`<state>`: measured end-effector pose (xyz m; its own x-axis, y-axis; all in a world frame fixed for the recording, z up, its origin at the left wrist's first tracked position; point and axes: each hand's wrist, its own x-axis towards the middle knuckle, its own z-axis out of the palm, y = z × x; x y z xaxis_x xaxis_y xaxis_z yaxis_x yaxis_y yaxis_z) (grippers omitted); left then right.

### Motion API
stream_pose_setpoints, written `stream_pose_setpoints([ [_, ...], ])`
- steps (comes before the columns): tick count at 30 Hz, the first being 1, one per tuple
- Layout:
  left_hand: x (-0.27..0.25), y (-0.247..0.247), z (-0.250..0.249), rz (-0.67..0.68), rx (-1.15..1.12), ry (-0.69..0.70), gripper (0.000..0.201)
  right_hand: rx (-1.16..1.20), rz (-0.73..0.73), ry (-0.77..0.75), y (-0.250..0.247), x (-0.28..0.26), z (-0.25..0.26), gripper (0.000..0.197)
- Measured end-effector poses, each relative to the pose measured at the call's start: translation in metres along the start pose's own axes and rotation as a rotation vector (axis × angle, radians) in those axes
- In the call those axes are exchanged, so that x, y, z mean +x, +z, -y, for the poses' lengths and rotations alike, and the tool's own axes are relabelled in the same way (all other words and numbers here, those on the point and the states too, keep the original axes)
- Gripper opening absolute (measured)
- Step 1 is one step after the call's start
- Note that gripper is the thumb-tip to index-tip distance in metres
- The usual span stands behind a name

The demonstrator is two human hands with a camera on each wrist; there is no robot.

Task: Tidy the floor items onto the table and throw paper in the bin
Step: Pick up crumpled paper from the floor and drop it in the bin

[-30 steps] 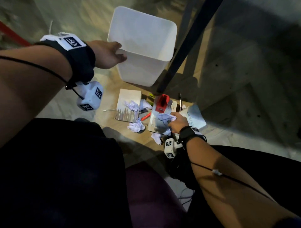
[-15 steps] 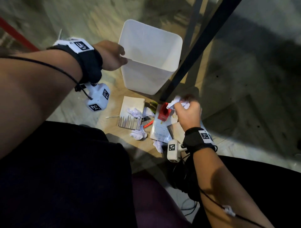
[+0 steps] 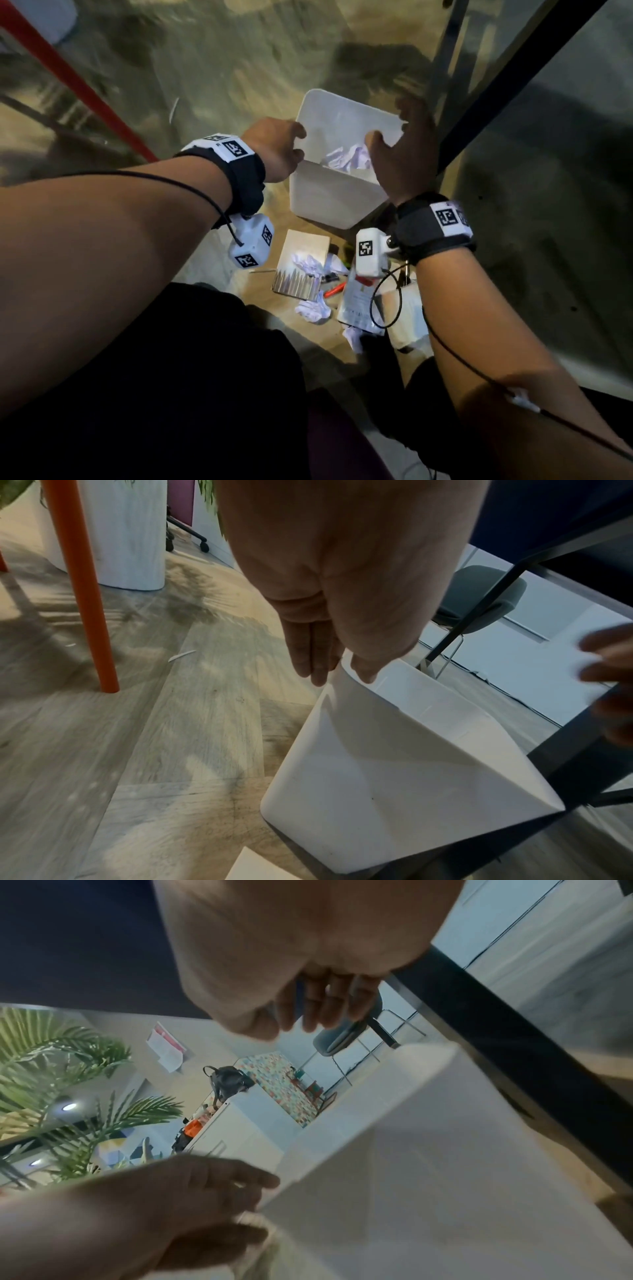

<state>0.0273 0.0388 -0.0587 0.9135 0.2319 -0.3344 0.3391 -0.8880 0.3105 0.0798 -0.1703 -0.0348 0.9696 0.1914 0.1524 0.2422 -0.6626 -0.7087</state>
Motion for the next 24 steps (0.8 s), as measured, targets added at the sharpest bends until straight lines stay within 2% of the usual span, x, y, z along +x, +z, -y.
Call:
stream_pose_setpoints([
  [2, 0.003, 0.002, 0.000, -0.017, 0.009, 0.007, 0.042, 0.140, -0.126, -0.047, 0.005, -0.022, -0.012, 0.027],
  [3, 0.005, 0.002, 0.001, -0.033, 0.006, 0.005, 0.041, 0.202, -0.094, -0.037, 0.011, -0.039, -0.018, 0.019],
  [4, 0.006, 0.003, 0.002, -0.049, -0.007, -0.002, 0.038, 0.230, -0.002, -0.001, 0.021, -0.057, -0.029, 0.014],
  [6, 0.007, 0.003, 0.001, -0.077, -0.034, -0.013, 0.028, 0.173, 0.290, 0.137, 0.051, -0.092, -0.061, 0.012],
  [9, 0.007, 0.003, 0.000, -0.107, -0.039, -0.023, 0.019, 0.004, 0.678, 0.278, 0.098, -0.126, -0.113, 0.020],
  [11, 0.007, 0.005, 0.001, -0.121, -0.047, -0.042, 0.018, -0.106, 0.810, 0.276, 0.119, -0.139, -0.132, 0.030],
  [14, 0.007, 0.006, 0.000, -0.148, -0.099, -0.072, 0.016, -0.215, 0.959, 0.184, 0.145, -0.151, -0.145, 0.044],
  [17, 0.008, 0.005, -0.001, -0.162, -0.112, -0.070, 0.015, -0.350, 1.044, 0.094, 0.162, -0.154, -0.155, 0.057],
  [20, 0.011, 0.005, -0.001, -0.164, -0.106, -0.069, 0.016, -0.487, 1.109, 0.047, 0.170, -0.154, -0.165, 0.059],
  [23, 0.013, 0.004, -0.002, -0.162, -0.109, -0.075, 0.016, -0.486, 1.147, 0.038, 0.166, -0.158, -0.176, 0.064],
  [24, 0.014, 0.004, -0.001, -0.159, -0.114, -0.075, 0.015, -0.467, 1.151, 0.035, 0.161, -0.157, -0.176, 0.060],
])
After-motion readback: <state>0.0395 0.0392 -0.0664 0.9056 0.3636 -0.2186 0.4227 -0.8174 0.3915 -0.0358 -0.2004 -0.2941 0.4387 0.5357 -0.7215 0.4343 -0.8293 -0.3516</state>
